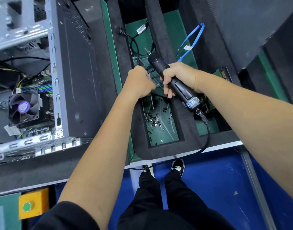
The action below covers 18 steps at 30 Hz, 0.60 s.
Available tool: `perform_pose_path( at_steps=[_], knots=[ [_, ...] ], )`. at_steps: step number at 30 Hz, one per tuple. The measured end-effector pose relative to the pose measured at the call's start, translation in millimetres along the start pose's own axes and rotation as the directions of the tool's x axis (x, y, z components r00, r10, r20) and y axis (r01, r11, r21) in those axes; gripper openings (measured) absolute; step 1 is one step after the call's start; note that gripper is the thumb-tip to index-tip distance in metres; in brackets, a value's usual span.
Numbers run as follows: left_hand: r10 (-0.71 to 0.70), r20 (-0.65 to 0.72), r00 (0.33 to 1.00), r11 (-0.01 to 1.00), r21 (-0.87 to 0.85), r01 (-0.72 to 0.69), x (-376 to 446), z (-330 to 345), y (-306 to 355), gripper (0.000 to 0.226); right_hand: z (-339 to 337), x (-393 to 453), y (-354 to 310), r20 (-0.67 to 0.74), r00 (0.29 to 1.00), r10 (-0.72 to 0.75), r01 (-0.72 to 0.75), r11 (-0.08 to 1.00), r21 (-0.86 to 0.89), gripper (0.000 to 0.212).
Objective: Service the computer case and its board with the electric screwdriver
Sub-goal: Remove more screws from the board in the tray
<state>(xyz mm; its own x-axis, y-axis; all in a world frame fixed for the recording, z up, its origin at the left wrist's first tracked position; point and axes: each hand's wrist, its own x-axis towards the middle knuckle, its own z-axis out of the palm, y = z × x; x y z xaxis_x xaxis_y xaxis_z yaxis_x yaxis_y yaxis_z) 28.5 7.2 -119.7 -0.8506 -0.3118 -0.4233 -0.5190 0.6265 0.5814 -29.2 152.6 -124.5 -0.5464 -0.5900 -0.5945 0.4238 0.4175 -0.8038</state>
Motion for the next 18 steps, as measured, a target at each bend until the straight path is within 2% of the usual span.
perform_pose_path(
  at_steps=[4,14,18],
  knots=[
    [-0.021,-0.021,1.0,0.998,-0.055,0.02,1.6,-6.1,-1.6,0.017,0.8,0.3,1.3,0.0,1.0,-0.007,0.007,1.0,0.001,0.011],
    [0.01,-0.041,0.999,0.998,-0.063,-0.012,9.1,-13.8,-5.8,0.008,0.7,0.2,1.0,-0.005,1.0,-0.002,0.002,1.0,0.001,0.01],
    [0.03,-0.008,1.0,1.0,-0.004,-0.03,8.0,-12.3,-1.7,0.01,0.8,0.1,0.7,-0.008,1.0,-0.003,0.003,1.0,0.009,0.01]
  ],
)
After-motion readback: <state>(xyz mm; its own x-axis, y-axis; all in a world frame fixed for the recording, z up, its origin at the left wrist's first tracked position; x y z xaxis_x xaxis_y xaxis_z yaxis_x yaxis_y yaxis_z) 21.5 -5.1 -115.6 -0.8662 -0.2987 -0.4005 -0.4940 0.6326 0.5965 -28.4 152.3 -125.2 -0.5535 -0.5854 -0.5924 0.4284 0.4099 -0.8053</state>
